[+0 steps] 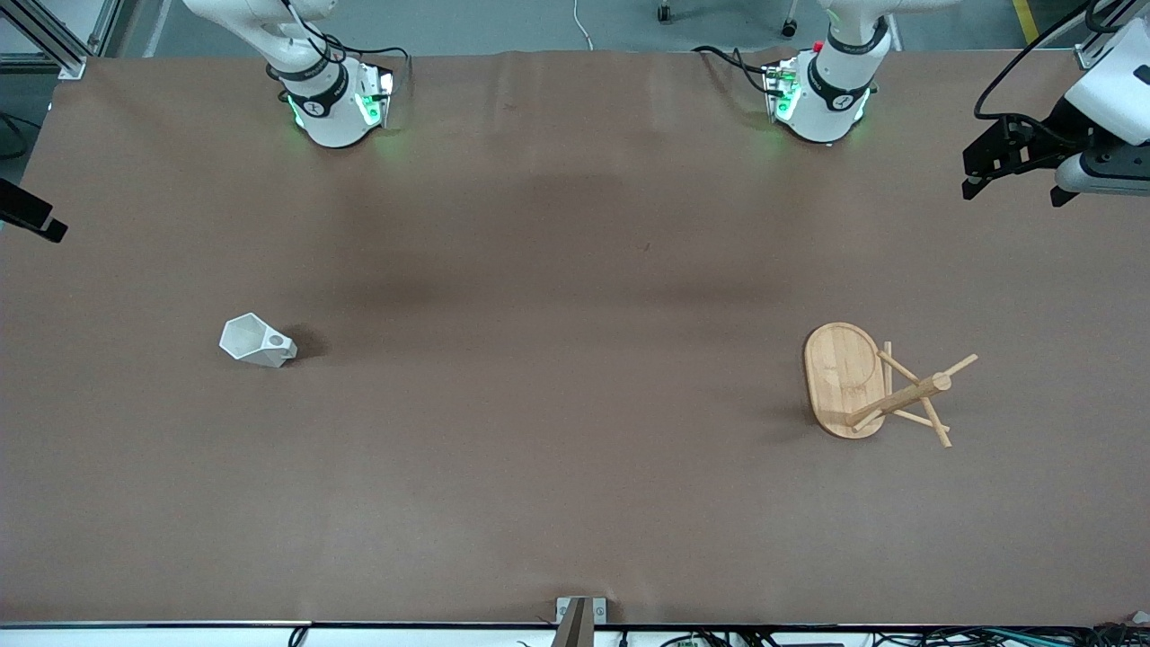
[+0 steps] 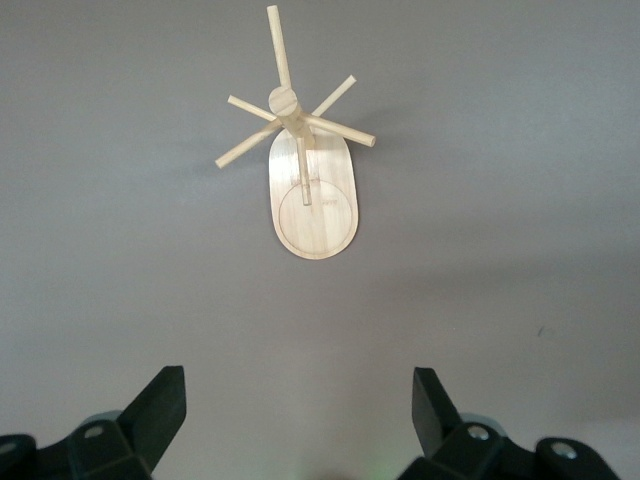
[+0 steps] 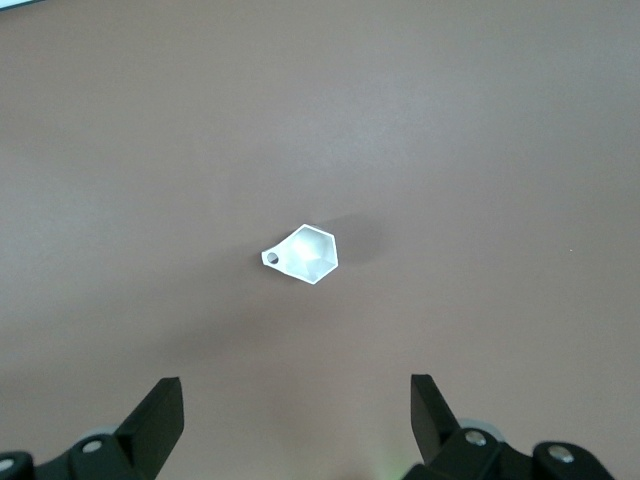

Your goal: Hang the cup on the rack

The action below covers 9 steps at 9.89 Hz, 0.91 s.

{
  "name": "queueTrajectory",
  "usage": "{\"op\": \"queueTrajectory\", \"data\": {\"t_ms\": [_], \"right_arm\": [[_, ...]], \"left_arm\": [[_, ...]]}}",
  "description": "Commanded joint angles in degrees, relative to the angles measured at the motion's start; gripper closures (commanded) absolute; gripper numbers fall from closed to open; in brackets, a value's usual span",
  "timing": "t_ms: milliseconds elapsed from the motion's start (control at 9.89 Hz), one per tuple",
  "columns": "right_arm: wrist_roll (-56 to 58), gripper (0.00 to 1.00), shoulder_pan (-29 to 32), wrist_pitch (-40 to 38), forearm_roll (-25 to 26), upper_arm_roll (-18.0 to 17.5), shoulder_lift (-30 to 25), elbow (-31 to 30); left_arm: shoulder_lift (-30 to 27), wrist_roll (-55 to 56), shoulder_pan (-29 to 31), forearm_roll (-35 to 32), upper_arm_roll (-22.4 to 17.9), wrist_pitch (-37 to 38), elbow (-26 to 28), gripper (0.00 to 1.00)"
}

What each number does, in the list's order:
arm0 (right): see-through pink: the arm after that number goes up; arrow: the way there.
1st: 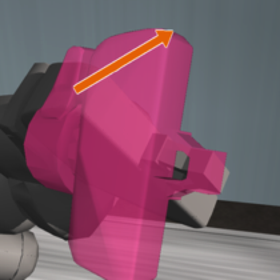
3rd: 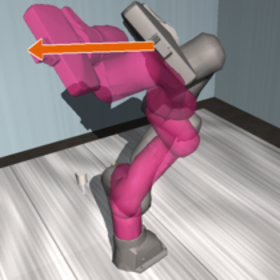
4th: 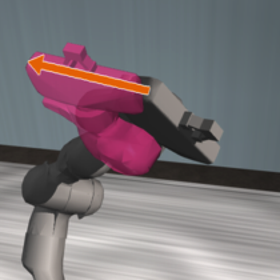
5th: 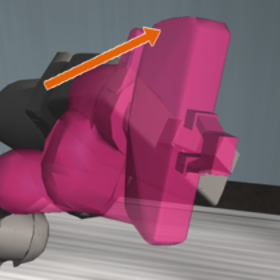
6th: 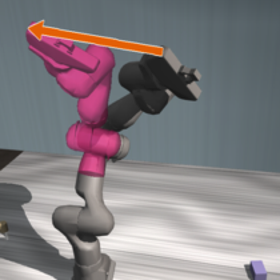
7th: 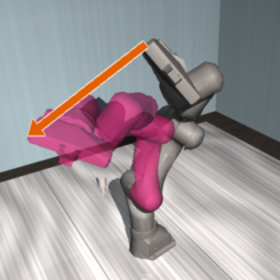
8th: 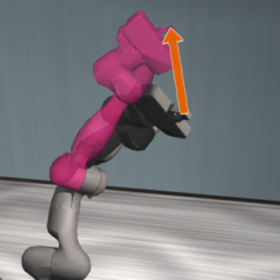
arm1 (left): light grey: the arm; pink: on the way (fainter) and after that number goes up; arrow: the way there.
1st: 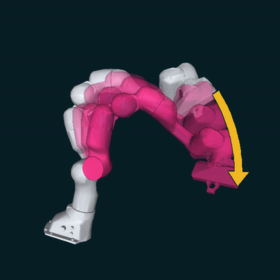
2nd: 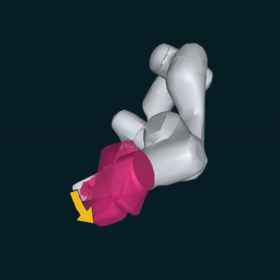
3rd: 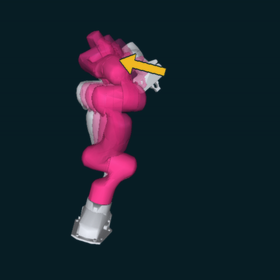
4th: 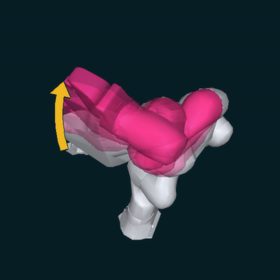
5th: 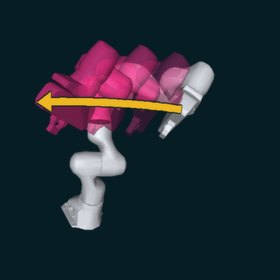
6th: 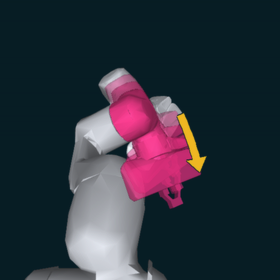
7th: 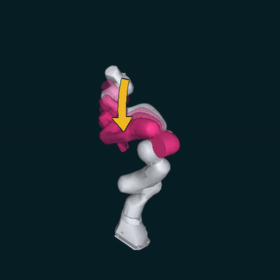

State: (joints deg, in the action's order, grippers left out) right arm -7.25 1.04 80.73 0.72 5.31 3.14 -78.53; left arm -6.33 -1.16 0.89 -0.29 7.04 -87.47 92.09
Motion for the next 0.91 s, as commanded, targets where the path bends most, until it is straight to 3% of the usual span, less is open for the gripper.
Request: {"op": "queueTrajectory", "data": {"t_ms": [0, 809], "right_arm": [[-0.22, 0.00, 0.10, -0.57, -0.55, 0.05, -0.94, -0.40], [0.57, 0.00, 0.02, -0.66, -0.29, -0.04, -0.76, -0.66]], "left_arm": [[1.32, -0.51, 0.08, 0.55, 0.00, 0.73, 0.10, 0.00], [1.32, -0.25, 0.25, 0.64, -0.09, 1.96, 0.10, 0.00]]}}
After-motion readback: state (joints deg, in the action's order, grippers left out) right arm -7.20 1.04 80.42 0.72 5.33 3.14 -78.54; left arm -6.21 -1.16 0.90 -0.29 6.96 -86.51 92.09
